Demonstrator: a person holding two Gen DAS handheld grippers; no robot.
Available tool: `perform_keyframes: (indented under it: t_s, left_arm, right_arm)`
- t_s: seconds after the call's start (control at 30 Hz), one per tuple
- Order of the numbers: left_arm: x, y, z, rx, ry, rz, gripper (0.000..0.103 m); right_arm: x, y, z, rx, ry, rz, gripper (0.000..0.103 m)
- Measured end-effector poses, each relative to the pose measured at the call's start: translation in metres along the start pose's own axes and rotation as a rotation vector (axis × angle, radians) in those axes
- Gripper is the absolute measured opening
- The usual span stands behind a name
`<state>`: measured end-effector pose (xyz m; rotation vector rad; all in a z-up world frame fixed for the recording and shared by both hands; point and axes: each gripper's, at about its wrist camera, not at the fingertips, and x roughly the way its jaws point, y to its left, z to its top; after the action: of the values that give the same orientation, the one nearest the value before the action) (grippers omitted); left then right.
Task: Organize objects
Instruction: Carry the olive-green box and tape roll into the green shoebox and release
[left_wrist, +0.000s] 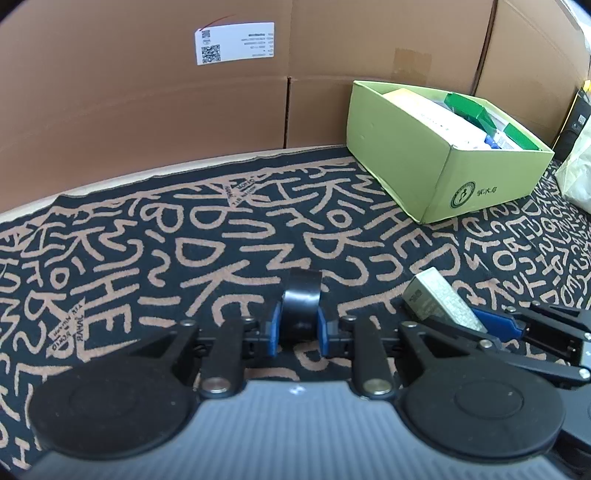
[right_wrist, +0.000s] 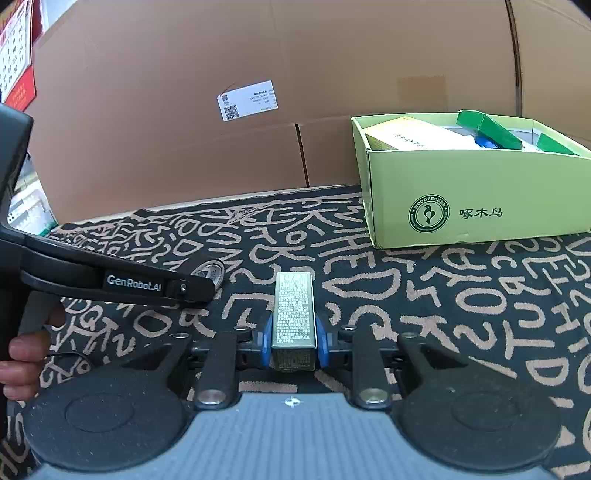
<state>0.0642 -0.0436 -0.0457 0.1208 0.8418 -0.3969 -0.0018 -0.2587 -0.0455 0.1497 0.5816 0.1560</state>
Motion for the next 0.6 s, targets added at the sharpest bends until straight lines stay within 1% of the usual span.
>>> perform_keyframes:
  t_s: [0.13, 0.27, 0.37, 0.47, 0.6]
  left_arm:
    - [-0.004, -0.004, 0.005, 0.004, -0.006, -0.007, 0.019]
    - [-0.019, -0.017, 0.02, 0.029, -0.057, -0.043, 0.019]
    - [-0.032, -0.035, 0.038, 0.056, -0.113, -0.088, 0.02]
    - [-0.039, -0.056, 0.061, 0.079, -0.165, -0.134, 0.019]
    - [-0.042, -0.091, 0.09, 0.104, -0.225, -0.187, 0.02]
  right_arm:
    - [-0.007, -0.004, 0.0, 0.014, -0.018, 0.023, 0.027]
    - [-0.018, -0.014, 0.005, 0.029, -0.051, 0.035, 0.027]
    - [-0.031, -0.024, 0.015, 0.034, -0.102, 0.026, 0.027]
    - [-0.044, -0.037, 0.03, 0.036, -0.175, -0.012, 0.027]
    - [-0.058, -0.06, 0.05, 0.016, -0.262, -0.108, 0.027]
